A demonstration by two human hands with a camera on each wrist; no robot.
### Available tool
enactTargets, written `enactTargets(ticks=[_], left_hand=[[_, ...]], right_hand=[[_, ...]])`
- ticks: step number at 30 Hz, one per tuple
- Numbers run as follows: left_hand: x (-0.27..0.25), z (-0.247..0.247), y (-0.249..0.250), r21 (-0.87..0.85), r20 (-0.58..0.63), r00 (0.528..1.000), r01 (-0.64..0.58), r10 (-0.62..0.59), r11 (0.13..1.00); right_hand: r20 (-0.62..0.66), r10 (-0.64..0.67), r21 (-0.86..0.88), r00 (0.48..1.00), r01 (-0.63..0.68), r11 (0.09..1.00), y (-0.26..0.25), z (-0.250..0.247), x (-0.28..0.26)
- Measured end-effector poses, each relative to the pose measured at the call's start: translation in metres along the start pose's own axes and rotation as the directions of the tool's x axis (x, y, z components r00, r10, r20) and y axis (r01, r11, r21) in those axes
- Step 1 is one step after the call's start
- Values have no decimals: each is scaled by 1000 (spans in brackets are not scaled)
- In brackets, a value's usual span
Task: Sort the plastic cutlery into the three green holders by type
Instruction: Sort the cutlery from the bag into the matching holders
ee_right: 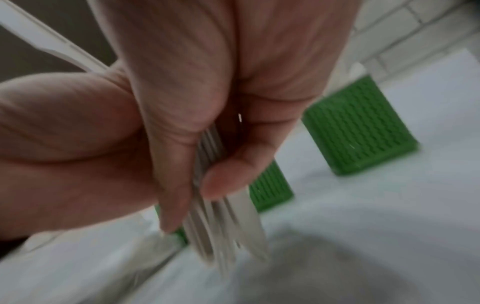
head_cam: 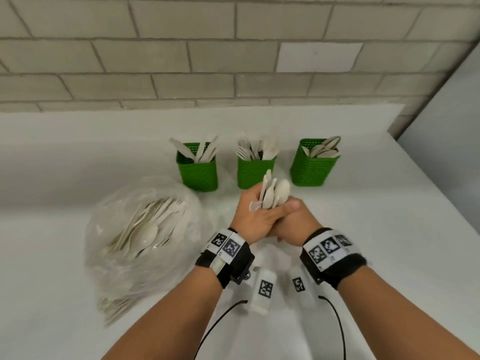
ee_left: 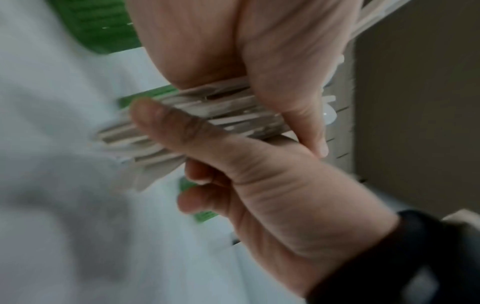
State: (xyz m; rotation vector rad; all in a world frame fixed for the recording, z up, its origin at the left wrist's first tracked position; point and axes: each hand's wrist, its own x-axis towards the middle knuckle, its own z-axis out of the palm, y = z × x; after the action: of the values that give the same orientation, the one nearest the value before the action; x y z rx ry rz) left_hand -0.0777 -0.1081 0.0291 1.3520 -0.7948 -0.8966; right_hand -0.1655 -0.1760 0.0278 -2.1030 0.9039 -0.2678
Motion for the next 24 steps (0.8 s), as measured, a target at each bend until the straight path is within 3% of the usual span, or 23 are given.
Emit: enactTargets(ticks=[3, 6, 9, 11, 14, 16, 17, 19, 21, 23, 24], left_hand=[[0, 6, -26, -9, -92, 995, 27, -28, 1000], [2, 7, -33, 1, -164, 985, 46, -46, 999], [5, 4, -36, 105, -223, 973, 82, -57, 991], [7, 0, -30, 127, -280, 955, 137, -97, 983], [11, -10, -20, -125, -323, 907, 242, -270, 962], [10, -15, -13, -334, -268, 891, 271, -367, 903], [9, -18, -10, -362, -243, 893, 278, -378, 890], [7, -27, -10, -335, -193, 918, 269, -345, 903], [2, -32, -8, -286, -130, 943, 262, -308, 922], [-2, -34, -3, -157, -93, 958, 254, -270, 954], [-2, -33, -1, -64, -88, 967, 234, -239, 970]], right_hand=[[127, 24, -101, 992, -11, 995, 14, 8, 0], [51, -48, 4, 998, 47, 999, 21, 7, -2], [176, -7, -110, 984, 27, 994, 29, 8, 0], [243, -19, -35, 970, 29, 999, 30, 6, 1], [265, -65, 181, 962, 16, 983, 26, 0, 0], [286, -82, 216, 955, 20, 976, 25, -5, 0], [275, -87, 200, 957, 32, 979, 24, -9, 0], [142, -77, 245, 987, 40, 969, 17, -17, 4], [-74, -69, 346, 995, 90, 934, 1, -28, 6], [-253, -224, 221, 941, 282, 934, -21, -35, 5], [-254, -347, 84, 903, 378, 922, -33, -34, 4]])
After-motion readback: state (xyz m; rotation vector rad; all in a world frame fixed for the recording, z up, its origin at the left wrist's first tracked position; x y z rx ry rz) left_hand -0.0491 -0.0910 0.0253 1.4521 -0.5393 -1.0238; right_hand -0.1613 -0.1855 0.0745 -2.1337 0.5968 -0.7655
